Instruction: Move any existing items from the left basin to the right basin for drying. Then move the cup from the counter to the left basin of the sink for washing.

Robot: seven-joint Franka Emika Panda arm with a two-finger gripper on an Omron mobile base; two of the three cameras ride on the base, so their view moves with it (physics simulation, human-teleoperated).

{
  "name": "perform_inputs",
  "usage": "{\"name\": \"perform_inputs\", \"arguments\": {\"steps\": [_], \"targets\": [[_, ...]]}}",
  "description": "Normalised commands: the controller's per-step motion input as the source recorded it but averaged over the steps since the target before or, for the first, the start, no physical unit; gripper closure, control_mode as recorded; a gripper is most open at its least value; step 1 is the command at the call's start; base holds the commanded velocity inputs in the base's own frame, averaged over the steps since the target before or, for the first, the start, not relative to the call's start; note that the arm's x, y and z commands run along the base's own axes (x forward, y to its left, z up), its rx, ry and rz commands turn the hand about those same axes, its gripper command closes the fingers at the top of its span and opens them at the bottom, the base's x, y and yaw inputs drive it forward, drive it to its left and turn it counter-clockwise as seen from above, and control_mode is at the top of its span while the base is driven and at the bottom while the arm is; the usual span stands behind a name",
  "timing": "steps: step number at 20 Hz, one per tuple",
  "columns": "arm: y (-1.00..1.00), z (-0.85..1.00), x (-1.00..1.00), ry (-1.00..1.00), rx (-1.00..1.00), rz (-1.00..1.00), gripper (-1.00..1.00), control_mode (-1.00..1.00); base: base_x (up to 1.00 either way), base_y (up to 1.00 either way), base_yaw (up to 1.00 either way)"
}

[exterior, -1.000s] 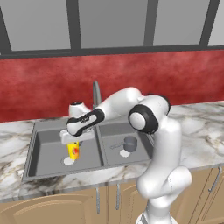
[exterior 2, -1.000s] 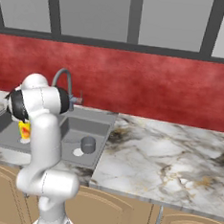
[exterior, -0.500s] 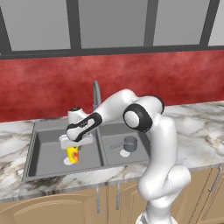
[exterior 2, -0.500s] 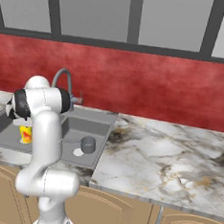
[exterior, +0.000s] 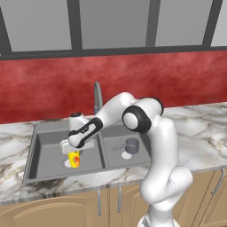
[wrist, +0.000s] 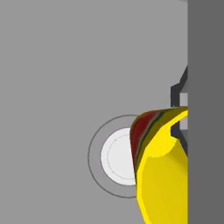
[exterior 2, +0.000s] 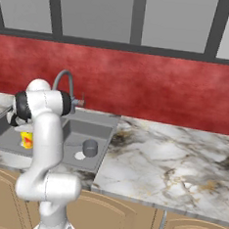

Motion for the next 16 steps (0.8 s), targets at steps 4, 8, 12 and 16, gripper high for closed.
{"name": "perform_inputs", "arguments": {"steps": [4, 8, 12, 16], "targets": [[0.0, -0.22, 0.0, -0.04, 0.0, 0.0, 1.0, -1.0, 0.0, 0.0, 0.0], [0.01, -0.25, 0.0, -0.01, 0.0, 0.0, -1.0, -1.0, 0.0, 0.0, 0.0], [0.0, -0.11, 0.0, 0.03, 0.0, 0.0, -1.0, -1.0, 0.0, 0.0, 0.0], [0.0, 0.15, -0.25, 0.02, 0.03, 0.0, -1.0, -1.0, 0.0, 0.0, 0.0]]}}
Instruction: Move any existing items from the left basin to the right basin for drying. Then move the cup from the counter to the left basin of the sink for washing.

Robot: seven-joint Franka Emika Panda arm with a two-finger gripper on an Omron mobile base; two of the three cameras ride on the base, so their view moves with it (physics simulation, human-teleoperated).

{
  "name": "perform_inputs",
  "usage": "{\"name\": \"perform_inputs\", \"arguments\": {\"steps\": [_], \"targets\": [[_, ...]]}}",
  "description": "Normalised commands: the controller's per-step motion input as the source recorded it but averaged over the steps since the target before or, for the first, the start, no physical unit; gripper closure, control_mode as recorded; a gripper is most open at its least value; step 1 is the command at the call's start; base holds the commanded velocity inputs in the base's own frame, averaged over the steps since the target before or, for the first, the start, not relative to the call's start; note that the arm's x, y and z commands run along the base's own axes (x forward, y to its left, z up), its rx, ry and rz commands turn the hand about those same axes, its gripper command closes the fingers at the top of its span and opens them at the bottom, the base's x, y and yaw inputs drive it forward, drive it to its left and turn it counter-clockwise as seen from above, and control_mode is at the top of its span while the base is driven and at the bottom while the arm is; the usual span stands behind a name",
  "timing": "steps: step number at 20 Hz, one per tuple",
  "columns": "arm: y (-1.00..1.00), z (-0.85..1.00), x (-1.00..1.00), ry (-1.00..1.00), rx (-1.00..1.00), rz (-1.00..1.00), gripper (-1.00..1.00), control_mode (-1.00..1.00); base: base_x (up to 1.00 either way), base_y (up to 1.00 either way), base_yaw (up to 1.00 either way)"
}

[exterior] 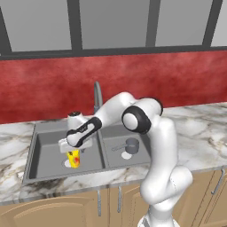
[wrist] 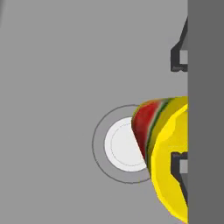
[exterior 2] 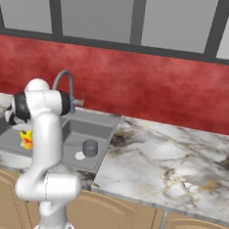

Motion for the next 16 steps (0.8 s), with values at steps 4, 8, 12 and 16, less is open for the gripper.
{"name": "perform_inputs", "arguments": {"steps": [4, 8, 12, 16], "targets": [[-0.02, 0.29, -0.3, 0.02, 0.06, -0.01, -1.0, -1.0, 0.0, 0.0, 0.0], [-0.08, 0.37, -0.13, 0.04, 0.05, -0.01, -1.0, -1.0, 0.0, 0.0, 0.0], [-0.21, 0.51, -0.01, 0.05, 0.05, -0.04, -1.0, -1.0, 0.0, 0.0, 0.0], [-0.25, 0.5, -0.04, 0.02, 0.02, -0.06, -1.0, -1.0, 0.0, 0.0, 0.0]]}}
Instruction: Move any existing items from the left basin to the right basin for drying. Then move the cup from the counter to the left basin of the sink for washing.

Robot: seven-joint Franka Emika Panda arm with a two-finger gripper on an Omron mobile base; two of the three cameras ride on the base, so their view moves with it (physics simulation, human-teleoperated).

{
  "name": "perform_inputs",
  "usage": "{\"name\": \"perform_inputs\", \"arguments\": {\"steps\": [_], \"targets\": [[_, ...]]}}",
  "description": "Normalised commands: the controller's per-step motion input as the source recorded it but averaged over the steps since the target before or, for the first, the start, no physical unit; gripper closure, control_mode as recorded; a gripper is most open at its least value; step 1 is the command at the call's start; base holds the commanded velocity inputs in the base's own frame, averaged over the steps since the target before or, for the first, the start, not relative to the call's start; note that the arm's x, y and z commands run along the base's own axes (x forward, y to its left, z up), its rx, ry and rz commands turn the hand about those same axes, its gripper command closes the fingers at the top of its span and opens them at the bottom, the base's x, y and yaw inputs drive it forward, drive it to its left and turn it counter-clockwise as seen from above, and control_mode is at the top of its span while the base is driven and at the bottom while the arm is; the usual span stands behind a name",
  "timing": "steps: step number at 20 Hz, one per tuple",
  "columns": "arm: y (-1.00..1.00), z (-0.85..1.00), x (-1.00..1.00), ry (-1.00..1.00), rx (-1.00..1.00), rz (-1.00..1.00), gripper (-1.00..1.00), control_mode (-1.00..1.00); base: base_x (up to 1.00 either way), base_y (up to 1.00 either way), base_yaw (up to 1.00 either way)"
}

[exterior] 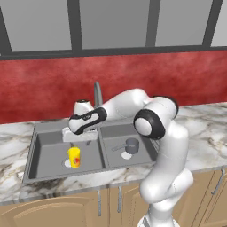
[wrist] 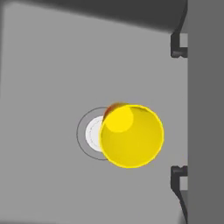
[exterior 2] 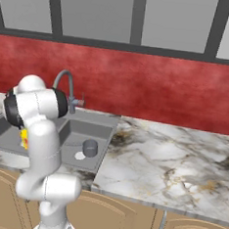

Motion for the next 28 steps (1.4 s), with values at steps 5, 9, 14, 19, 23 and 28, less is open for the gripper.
{"name": "perform_inputs", "arguments": {"steps": [5, 9, 14, 19, 23, 28], "targets": [[-0.14, 0.48, -0.18, 0.01, 0.01, -0.07, -1.0, -1.0, 0.0, 0.0, 0.0], [0.0, 0.48, -0.3, 0.0, 0.0, -0.08, -1.0, -1.0, 0.0, 0.0, 0.0], [-0.01, 0.6, -0.33, 0.0, 0.0, -0.09, -1.0, -1.0, 0.0, 0.0, 0.0], [-0.02, 0.55, -0.37, 0.0, 0.0, -0.09, -1.0, -1.0, 0.0, 0.0, 0.0], [-0.03, 0.47, -0.53, 0.0, 0.0, -0.09, -1.0, -1.0, 0.0, 0.0, 0.0], [-0.03, 0.38, -0.56, 0.0, 0.0, -0.1, -1.0, -1.0, 0.0, 0.0, 0.0]]}}
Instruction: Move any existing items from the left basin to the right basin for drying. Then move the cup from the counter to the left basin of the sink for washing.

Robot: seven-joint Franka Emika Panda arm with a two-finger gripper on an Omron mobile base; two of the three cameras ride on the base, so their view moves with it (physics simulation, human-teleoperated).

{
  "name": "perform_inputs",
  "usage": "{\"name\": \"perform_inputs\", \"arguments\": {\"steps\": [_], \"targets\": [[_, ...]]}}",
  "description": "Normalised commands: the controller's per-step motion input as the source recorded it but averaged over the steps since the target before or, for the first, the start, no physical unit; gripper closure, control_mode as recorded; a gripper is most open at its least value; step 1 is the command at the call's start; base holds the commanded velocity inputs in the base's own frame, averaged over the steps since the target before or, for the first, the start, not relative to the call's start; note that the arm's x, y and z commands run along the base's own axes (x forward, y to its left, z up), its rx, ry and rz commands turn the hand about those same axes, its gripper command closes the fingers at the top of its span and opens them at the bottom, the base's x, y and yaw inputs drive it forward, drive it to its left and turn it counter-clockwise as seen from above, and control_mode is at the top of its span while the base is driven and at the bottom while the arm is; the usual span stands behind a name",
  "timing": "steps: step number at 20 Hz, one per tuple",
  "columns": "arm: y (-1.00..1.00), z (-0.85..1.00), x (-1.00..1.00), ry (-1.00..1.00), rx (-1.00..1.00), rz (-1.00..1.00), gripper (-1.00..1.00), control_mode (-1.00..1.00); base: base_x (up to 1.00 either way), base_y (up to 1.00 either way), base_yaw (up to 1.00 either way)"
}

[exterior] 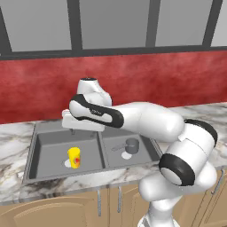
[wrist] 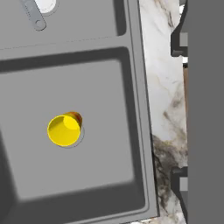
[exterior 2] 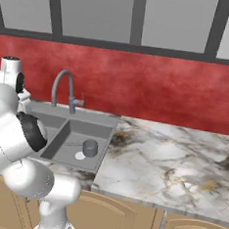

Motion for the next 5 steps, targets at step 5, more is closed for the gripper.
{"name": "perform_inputs", "arguments": {"steps": [5], "targets": [[-0.05, 0.34, -0.59, 0.0, 0.0, -0.09, -1.0, -1.0, 0.0, 0.0, 0.0]]}}
